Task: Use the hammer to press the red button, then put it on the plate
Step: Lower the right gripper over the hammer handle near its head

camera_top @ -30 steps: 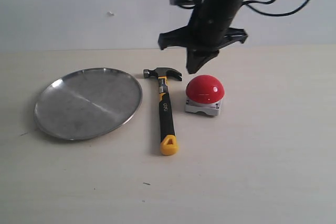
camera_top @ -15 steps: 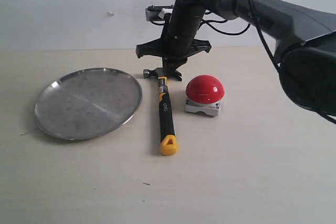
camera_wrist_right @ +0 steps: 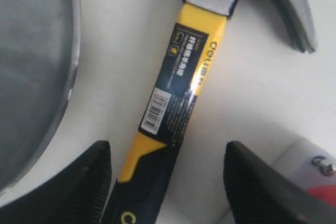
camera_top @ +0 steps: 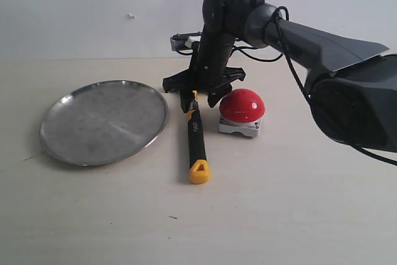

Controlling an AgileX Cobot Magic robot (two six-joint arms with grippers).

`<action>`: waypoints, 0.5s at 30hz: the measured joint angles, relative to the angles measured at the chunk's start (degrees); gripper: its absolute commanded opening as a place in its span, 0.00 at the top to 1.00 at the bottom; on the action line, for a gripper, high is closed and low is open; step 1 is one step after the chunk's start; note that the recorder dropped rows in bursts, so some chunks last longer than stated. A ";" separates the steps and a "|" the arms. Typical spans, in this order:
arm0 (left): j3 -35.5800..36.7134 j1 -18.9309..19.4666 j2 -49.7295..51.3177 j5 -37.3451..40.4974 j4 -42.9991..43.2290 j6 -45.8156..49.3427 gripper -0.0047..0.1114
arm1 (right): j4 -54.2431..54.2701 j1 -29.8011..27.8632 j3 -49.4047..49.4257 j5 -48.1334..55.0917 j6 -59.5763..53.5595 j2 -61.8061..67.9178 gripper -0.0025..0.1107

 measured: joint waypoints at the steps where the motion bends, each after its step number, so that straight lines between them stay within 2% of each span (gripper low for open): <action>1: 0.00 0.00 0.00 0.00 0.00 0.00 0.96 | 0.00 0.00 0.00 0.00 0.00 0.09 0.42; 15: 0.00 0.00 0.00 0.00 0.00 0.00 0.96 | -1.23 0.22 0.00 -3.69 -0.04 0.45 0.42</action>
